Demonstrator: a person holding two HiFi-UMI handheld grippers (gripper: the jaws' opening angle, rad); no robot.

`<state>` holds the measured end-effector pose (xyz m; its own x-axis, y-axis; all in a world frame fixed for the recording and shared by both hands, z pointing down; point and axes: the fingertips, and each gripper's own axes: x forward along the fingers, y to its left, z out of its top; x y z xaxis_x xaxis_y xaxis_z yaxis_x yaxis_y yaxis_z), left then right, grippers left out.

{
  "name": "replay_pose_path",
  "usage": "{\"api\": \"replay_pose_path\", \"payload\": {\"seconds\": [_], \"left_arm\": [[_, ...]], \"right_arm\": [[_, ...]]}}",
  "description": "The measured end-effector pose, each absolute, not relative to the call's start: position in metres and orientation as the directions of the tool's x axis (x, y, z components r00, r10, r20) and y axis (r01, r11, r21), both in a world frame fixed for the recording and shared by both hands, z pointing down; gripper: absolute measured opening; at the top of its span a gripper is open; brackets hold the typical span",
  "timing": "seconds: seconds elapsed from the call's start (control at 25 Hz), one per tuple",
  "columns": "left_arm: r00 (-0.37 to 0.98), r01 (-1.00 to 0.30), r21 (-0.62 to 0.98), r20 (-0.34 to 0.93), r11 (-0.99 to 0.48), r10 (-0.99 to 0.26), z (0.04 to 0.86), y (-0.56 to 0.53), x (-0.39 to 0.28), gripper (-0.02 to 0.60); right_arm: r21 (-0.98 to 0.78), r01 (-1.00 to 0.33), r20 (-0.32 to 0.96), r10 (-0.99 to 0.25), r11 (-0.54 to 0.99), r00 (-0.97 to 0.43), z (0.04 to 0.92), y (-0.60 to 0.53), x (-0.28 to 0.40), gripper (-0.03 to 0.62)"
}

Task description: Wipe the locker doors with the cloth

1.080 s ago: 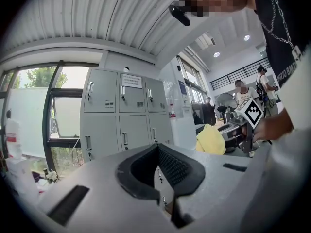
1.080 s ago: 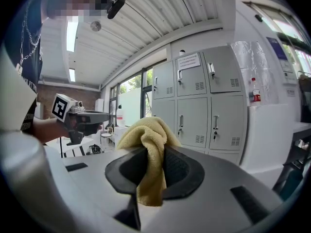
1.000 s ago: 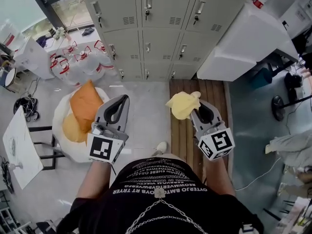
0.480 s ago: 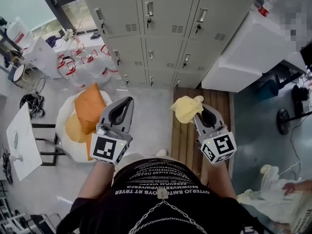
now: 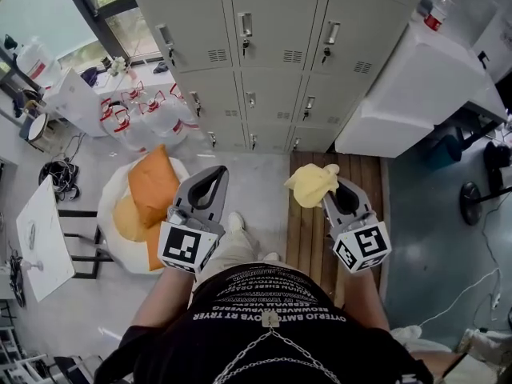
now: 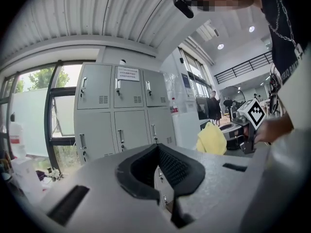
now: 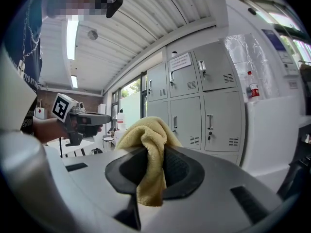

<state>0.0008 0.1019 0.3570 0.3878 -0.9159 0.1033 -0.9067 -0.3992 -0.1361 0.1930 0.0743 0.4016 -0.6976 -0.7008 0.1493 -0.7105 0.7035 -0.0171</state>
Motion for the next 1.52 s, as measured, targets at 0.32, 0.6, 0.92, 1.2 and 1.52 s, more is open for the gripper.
{"api": "replay_pose_path", "payload": {"seconds": [0.32, 0.6, 0.92, 1.2, 1.52], "left_arm": [[0.424, -0.891, -0.124, 0.112, -0.436, -0.899, 0.367, 0.074, -0.003, 0.003], [0.446, -0.885, -0.107, 0.084, -0.453, -0.891, 0.36, 0.033, -0.014, 0.003], [0.454, -0.88, -0.124, 0.061, -0.458, -0.889, 0.354, -0.018, -0.042, 0.003], [0.476, -0.867, -0.123, 0.084, -0.483, -0.875, 0.361, -0.061, -0.067, 0.003], [0.496, -0.856, -0.129, 0.073, -0.501, -0.865, 0.359, -0.099, -0.101, 0.003]], "right_arm": [[-0.006, -0.722, 0.161, -0.712, 0.691, -0.683, 0.403, 0.05, 0.183, 0.067], [0.002, -0.729, 0.169, -0.719, 0.684, -0.674, 0.399, 0.012, 0.165, 0.067], [0.012, -0.724, 0.167, -0.715, 0.69, -0.679, 0.394, -0.039, 0.13, 0.067], [0.011, -0.743, 0.184, -0.732, 0.669, -0.656, 0.395, -0.08, 0.105, 0.067], [0.015, -0.758, 0.18, -0.748, 0.652, -0.639, 0.391, -0.117, 0.071, 0.067]]}}
